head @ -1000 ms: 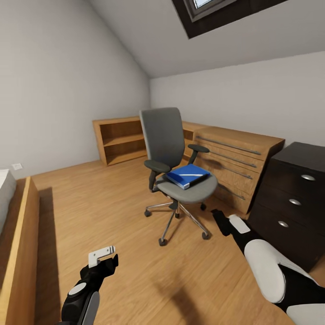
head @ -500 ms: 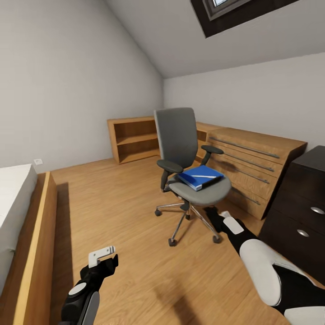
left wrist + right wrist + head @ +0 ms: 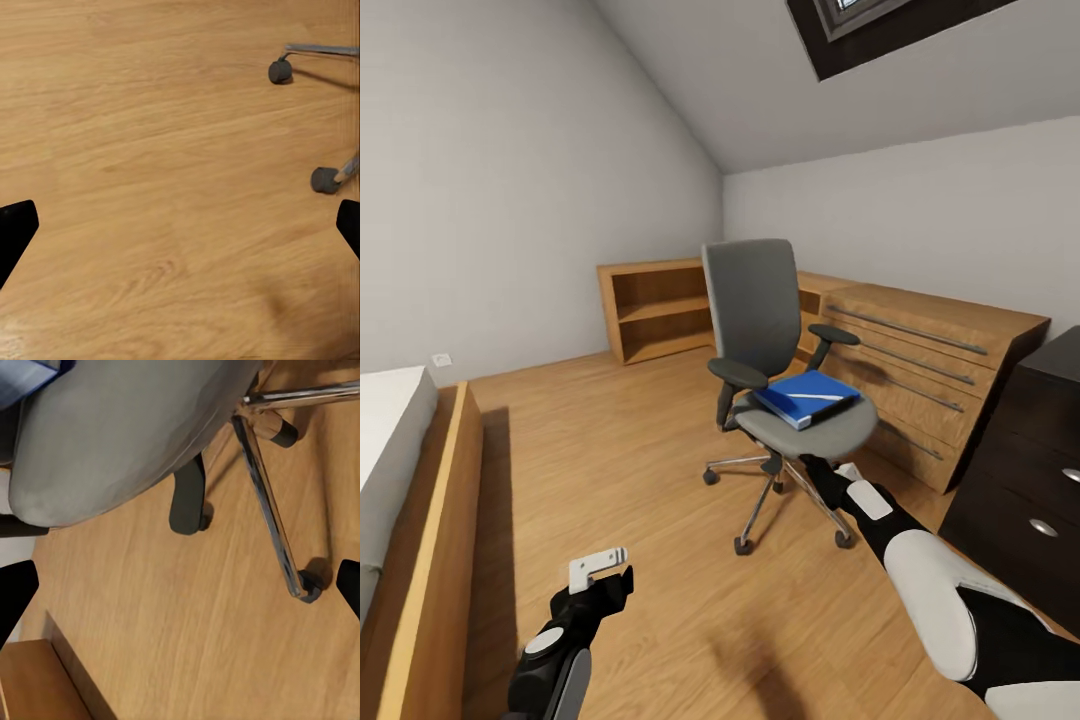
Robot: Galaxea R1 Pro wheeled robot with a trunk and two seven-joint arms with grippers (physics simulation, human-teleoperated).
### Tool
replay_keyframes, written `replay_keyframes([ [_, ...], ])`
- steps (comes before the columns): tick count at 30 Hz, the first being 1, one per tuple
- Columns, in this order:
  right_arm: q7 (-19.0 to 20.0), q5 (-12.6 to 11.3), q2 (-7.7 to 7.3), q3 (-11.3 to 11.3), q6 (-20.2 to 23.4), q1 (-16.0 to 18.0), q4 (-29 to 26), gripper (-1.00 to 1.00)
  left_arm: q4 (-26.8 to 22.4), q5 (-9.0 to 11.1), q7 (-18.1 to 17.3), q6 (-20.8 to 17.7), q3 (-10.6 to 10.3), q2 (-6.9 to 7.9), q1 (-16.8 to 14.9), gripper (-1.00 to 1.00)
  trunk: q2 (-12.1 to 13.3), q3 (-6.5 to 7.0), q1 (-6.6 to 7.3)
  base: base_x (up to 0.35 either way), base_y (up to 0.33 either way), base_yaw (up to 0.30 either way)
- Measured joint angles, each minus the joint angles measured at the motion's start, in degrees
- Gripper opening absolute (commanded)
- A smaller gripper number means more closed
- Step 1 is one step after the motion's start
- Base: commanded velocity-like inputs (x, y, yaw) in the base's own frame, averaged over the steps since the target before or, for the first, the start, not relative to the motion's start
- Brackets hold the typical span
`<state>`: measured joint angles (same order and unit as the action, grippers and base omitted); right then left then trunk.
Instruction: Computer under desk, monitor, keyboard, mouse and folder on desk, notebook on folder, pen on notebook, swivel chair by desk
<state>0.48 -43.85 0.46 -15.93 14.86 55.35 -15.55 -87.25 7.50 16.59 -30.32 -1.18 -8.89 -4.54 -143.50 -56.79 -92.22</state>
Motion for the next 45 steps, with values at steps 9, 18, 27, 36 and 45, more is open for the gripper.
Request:
replay_keyframes([
  [9,0.1,0.1,-0.05,0.0,0.0,0.0,0.0,1.0,0.1,0.0,0.0,0.0,-0.9,0.0,0.0,1.0,0.0,0.0,0.02,0.213,0.0,0.0],
  [18,0.1,0.1,-0.05,0.0,-0.1,0.0,0.0,1.0,0.1,0.0,0.1,0.0,-0.9,0.0,0.0,1.0,0.0,0.0,0.02,0.293,0.0,0.0],
  [27,0.0,0.2,-0.05,0.0,-0.1,0.0,0.0,1.0,0.1,0.0,0.0,0.0,-0.9,0.0,0.0,1.0,0.0,0.0,0.02,0.282,0.0,0.0],
  [36,0.0,0.5,-0.05,0.0,-0.1,0.0,0.1,1.0,0.1,0.0,0.0,0.0,-0.9,0.0,0.0,1.0,0.0,-0.01,0.02,0.318,0.0,0.0],
  [45,0.1,0.2,-0.05,0.0,-0.2,0.0,0.0,1.0,0.1,0.1,0.0,0.0,-0.9,0.05,0.0,1.0,0.0,0.0,-0.03,-0.03,0.0,0.0],
])
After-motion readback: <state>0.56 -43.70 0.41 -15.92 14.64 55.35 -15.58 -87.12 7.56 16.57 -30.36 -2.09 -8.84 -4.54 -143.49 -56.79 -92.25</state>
